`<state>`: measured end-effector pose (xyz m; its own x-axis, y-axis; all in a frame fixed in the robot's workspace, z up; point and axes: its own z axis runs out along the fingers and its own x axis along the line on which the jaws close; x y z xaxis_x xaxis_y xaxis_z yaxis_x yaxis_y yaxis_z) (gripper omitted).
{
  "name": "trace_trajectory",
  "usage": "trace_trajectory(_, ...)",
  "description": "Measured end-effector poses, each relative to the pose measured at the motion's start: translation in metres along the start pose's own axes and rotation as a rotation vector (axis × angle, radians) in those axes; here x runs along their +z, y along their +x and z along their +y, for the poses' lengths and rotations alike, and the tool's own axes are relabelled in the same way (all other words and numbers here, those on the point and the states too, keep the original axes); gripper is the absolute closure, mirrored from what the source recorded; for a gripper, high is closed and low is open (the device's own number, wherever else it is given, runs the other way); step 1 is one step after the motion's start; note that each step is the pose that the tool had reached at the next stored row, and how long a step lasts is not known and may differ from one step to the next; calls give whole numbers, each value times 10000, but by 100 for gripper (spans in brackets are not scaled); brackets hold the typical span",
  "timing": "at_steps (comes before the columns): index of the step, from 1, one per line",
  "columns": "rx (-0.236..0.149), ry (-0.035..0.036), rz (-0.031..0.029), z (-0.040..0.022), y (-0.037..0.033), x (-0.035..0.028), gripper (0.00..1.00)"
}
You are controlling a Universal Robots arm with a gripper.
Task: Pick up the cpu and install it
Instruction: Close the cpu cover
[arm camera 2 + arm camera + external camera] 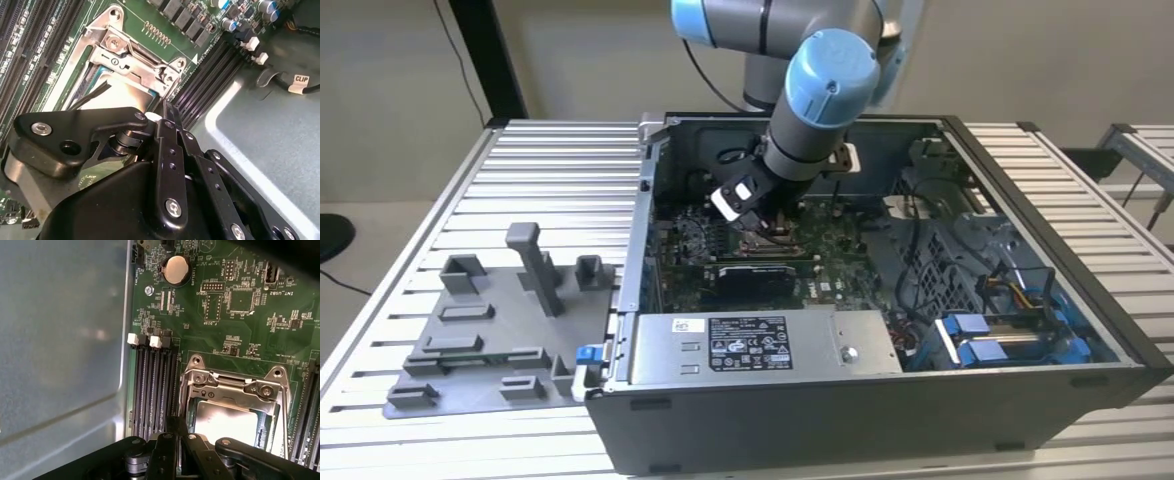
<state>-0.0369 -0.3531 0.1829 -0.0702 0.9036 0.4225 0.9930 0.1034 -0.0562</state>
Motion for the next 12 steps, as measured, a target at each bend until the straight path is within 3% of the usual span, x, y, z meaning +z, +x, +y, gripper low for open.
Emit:
trace_trajectory(10, 31, 60, 6, 14, -18, -9, 100)
trace_trajectory(12, 31, 50, 2, 12, -9, -37, 100)
